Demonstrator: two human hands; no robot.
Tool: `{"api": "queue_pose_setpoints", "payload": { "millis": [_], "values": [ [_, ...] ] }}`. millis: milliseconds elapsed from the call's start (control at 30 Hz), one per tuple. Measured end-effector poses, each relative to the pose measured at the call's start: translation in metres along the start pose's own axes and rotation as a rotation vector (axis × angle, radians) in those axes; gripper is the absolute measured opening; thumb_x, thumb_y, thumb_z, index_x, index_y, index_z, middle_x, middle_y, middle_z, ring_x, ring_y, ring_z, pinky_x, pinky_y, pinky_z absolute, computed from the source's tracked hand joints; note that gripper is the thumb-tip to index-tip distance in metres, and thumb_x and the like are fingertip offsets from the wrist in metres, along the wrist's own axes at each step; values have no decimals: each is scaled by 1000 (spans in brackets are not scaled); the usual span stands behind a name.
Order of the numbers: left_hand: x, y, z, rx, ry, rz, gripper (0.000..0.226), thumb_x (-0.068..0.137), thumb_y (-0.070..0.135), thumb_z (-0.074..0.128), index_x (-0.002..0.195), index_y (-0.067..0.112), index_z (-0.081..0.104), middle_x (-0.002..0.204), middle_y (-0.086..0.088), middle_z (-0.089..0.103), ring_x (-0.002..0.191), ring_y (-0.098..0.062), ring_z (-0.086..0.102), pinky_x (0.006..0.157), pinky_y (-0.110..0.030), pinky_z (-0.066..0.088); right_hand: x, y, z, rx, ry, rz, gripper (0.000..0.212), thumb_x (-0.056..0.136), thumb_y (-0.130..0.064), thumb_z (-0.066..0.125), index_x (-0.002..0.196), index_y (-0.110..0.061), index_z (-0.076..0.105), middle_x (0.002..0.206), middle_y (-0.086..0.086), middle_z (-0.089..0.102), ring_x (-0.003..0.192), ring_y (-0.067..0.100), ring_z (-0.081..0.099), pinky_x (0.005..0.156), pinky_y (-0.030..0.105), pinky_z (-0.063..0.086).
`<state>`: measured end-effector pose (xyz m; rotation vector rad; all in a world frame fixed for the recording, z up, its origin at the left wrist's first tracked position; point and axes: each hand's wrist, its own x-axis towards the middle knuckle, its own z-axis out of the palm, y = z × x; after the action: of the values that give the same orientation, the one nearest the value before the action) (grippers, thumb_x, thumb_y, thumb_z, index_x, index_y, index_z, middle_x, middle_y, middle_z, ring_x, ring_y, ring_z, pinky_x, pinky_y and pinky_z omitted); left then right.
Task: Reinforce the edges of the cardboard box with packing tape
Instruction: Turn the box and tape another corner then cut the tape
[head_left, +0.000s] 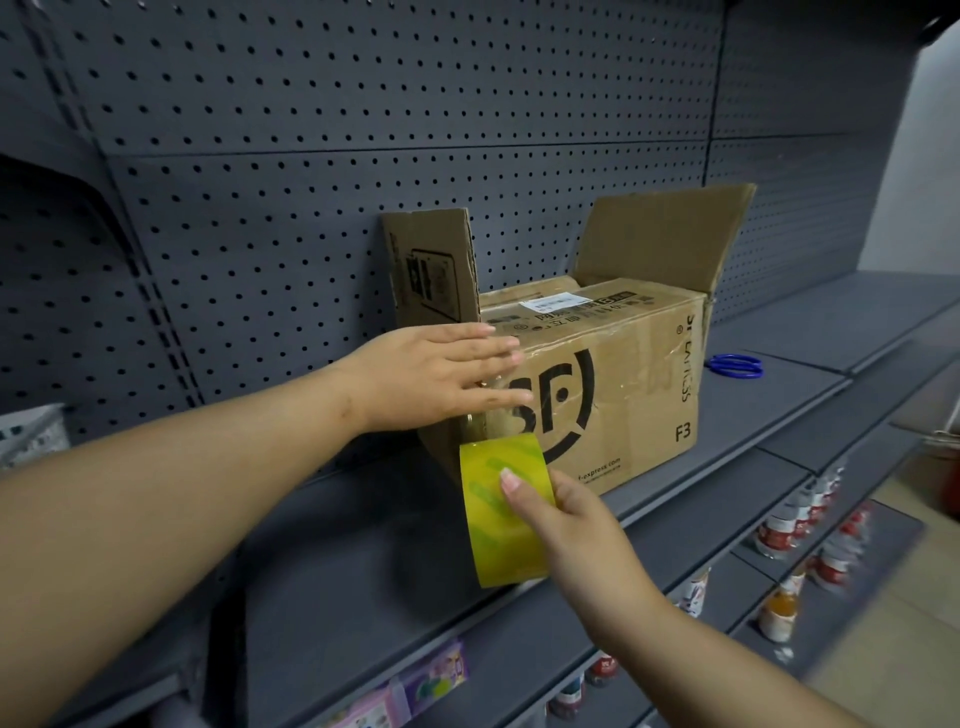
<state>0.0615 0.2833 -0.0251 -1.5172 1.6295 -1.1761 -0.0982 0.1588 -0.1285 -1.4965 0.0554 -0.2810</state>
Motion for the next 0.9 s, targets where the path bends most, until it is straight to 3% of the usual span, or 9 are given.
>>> {"api": "queue_pose_setpoints", "payload": {
  "millis": [167,300,400,467,633,767,900],
  "values": [
    [-5,-5,11,60,-12,24,43,95,27,38,136,16,45,142,-5,45,133,-20,38,115,-37,15,-2,0,2,-32,22,1,28,87,-37,54,94,-13,66,98,13,71,92,25,68,76,31,54],
    [-6,-2,13,68,16,-2,43,92,15,37,134,18,47,140,-3,47,130,-20,43,114,-36,10,-6,5,0,-8,51,35,16,91,-27,51,90,-22,66,105,8,68,98,21,64,88,36,49],
    [-7,0,12,66,36,-25,43,97,9,26,132,17,50,137,-4,51,127,-21,47,114,-38,15,-8,5,-2,-18,36,35,22,93,-17,45,88,-28,64,102,-1,68,101,16,62,90,33,47],
    [-6,1,13,83,45,-31,45,98,6,23,130,17,53,135,-4,53,125,-21,50,111,-38,20,-9,5,-3,-71,32,-8,20,94,-22,46,90,-30,63,99,-5,69,98,13,63,87,31,49],
    [-4,1,14,111,68,-23,41,90,10,39,126,18,58,131,-4,57,119,-20,56,109,-36,23,-8,3,-4,-157,35,-40,22,93,-31,46,101,-22,65,100,2,70,96,17,65,88,38,52],
    [-1,2,12,125,85,-7,38,89,9,46,121,20,61,125,-4,62,107,-19,63,108,-35,26,-5,9,-3,-228,55,28,28,92,-37,46,95,-17,67,95,10,71,92,25,66,89,46,50],
    [0,4,13,124,96,-24,34,89,11,49,117,20,64,122,-4,64,105,-18,64,106,-33,29,0,7,-3,-288,84,65,35,92,-41,46,90,-11,65,93,17,69,89,31,64,83,42,49]
  ]
}}
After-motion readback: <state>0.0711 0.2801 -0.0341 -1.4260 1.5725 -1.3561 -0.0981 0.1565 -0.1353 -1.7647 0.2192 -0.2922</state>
